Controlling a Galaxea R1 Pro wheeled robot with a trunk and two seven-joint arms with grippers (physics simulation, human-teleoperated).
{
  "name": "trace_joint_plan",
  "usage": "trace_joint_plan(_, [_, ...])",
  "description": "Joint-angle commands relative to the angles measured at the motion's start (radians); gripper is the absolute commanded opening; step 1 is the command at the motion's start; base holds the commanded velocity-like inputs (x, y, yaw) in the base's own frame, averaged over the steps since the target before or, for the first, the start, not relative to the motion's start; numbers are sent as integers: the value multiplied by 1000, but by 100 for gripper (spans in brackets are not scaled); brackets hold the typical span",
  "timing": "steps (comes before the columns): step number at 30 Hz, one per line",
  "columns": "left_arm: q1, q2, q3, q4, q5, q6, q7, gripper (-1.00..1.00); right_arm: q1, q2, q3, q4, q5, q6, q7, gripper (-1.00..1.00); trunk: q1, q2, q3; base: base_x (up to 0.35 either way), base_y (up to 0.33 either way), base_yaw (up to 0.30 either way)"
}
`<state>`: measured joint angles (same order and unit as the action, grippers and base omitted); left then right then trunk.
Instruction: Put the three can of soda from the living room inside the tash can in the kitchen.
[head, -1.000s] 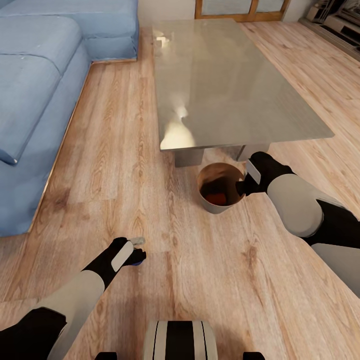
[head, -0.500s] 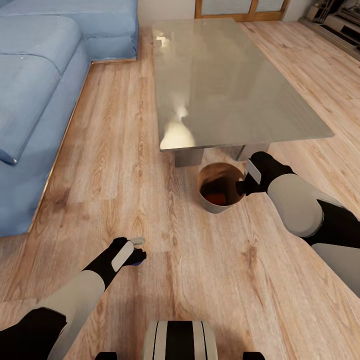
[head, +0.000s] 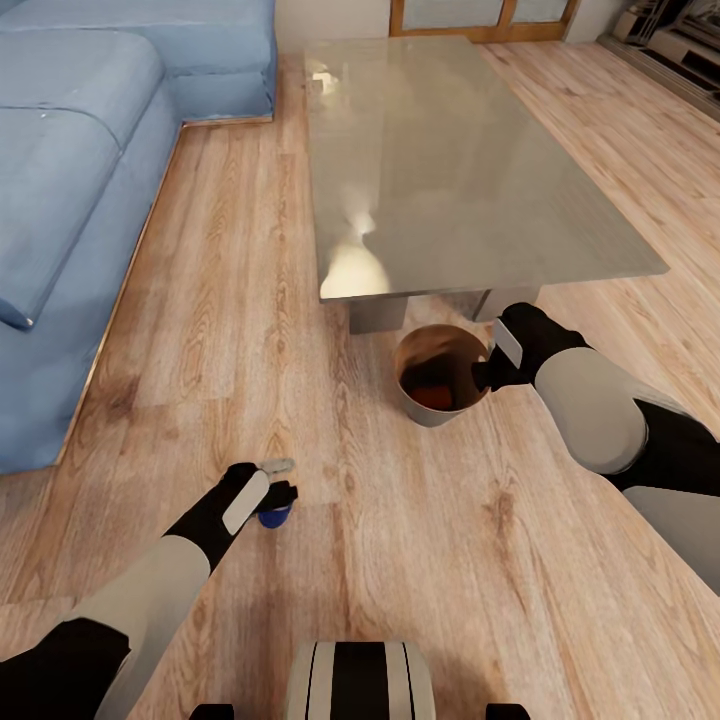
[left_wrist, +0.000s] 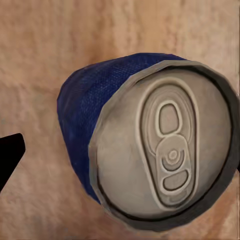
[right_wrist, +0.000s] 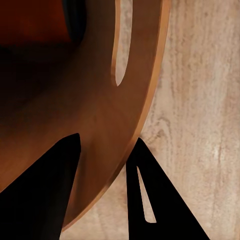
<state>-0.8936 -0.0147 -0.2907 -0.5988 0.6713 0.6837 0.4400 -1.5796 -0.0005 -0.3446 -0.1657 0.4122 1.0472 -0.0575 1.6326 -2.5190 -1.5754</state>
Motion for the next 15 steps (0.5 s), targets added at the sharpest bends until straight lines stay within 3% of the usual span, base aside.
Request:
trace_joint_plan(1, [-1,-1,-1,-5,-1,0,0,100,1,2,-29,-11,-24,0,8,-100,4,0,0,0,0,0])
trace_joint_plan(15, [-1,-1,-1,-10,-1,0,3,100,1,-1,-28,-9,-24,0,8,-100,4,0,0,0,0,0])
